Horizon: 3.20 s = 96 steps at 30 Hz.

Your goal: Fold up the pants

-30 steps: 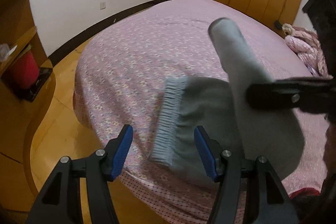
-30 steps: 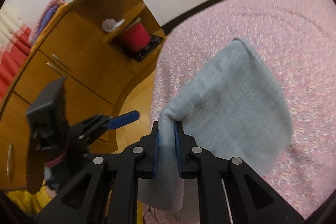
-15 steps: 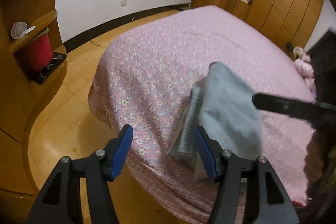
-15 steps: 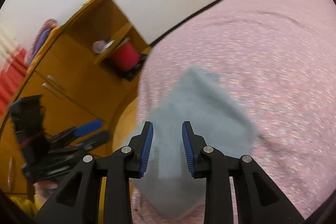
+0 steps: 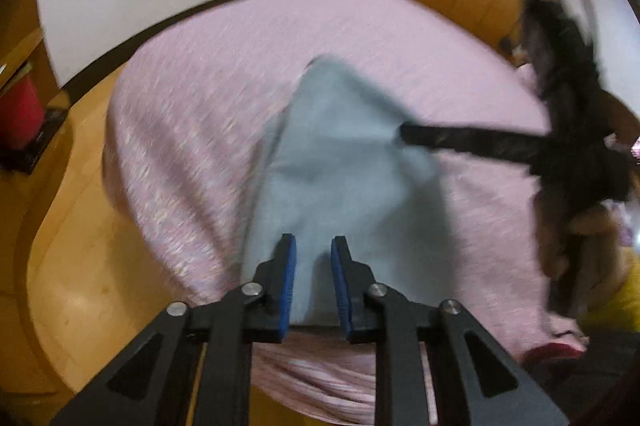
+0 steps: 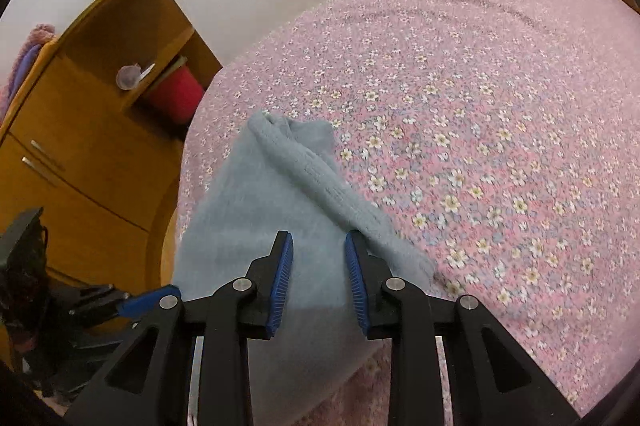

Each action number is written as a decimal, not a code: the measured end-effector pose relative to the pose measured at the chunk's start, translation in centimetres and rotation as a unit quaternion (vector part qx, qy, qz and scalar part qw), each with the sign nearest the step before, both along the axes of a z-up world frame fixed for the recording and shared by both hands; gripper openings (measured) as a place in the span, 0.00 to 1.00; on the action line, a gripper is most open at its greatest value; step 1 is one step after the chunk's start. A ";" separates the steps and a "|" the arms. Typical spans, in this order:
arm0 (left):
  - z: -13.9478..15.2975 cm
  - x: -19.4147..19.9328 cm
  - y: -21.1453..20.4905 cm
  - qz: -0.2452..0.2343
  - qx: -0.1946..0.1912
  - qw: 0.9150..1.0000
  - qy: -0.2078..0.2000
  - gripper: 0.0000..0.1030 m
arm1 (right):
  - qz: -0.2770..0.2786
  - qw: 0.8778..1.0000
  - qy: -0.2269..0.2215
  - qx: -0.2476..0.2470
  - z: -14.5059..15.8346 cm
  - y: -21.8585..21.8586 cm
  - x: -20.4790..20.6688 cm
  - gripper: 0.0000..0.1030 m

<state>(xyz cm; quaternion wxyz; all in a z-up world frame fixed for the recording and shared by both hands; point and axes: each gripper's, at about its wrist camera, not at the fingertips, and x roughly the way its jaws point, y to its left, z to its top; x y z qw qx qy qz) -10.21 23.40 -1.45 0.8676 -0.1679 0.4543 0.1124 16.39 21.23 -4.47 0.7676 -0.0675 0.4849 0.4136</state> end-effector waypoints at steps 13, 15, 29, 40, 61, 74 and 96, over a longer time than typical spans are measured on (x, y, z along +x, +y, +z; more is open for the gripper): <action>1.4 0.4 1.5 -0.002 0.004 1.000 -0.014 0.46 | -0.051 0.996 0.059 0.030 1.1 -7.3 -3.0 0.54; 1.6 1.0 2.2 -0.010 0.001 1.000 -0.018 0.48 | -0.062 0.994 0.079 0.035 0.4 -8.0 -2.8 0.54; -1.9 5.3 4.7 -0.041 -0.035 0.998 0.028 0.61 | -0.033 0.993 0.113 0.008 -2.6 -5.1 -3.2 0.54; -3.1 7.9 4.9 -0.073 -0.078 0.994 0.007 0.64 | -0.042 0.989 0.135 0.046 -4.1 -3.7 -2.5 0.54; 0.3 5.0 2.9 -0.062 -0.111 0.990 -0.054 0.19 | -0.008 0.995 0.044 0.090 4.1 -11.9 -3.5 0.23; 2.7 12.1 -2.6 -0.116 -0.152 0.978 -0.085 0.19 | -0.048 0.994 -0.020 0.094 8.6 -21.3 0.0 0.23; -0.5 28.1 -17.9 -0.248 -0.094 0.964 -0.014 0.20 | -0.249 0.967 0.045 0.041 0.0 -38.2 6.7 0.29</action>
